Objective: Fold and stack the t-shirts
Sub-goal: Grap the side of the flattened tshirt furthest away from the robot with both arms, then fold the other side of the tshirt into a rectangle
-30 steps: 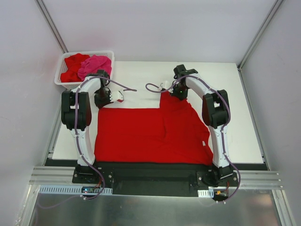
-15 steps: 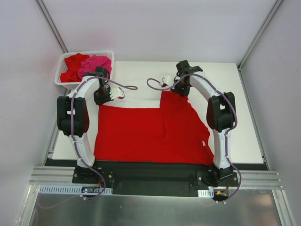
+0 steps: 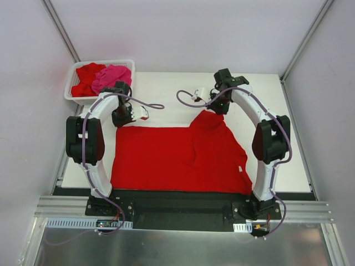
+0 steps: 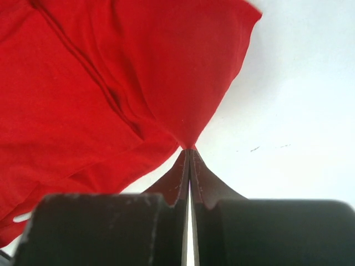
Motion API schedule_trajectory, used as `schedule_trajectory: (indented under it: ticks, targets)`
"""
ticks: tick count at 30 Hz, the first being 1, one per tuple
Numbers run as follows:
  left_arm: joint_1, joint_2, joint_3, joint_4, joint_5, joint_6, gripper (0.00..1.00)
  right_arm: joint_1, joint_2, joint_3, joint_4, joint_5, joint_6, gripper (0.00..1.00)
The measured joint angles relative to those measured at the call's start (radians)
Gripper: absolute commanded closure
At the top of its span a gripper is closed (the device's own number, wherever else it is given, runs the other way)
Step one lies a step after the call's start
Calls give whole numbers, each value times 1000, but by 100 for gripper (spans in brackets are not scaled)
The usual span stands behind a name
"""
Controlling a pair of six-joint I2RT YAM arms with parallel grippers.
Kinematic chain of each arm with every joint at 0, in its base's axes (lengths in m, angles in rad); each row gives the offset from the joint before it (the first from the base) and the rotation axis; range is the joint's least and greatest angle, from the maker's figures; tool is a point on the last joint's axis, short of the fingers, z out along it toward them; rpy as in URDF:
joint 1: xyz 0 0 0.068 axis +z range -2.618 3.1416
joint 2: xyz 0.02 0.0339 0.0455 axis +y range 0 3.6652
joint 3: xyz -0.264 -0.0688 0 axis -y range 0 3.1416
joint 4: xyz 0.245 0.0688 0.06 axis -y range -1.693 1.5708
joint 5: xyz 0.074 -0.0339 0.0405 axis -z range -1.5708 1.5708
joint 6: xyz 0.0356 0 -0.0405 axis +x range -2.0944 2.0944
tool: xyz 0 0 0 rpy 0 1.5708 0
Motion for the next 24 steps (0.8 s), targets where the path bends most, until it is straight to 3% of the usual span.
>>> schedule_trajectory:
  ticks: [24]
  targets:
    - [-25,-83,-69,-1,-63,-10,100,-30,-123,-20,-111,-9,1,99]
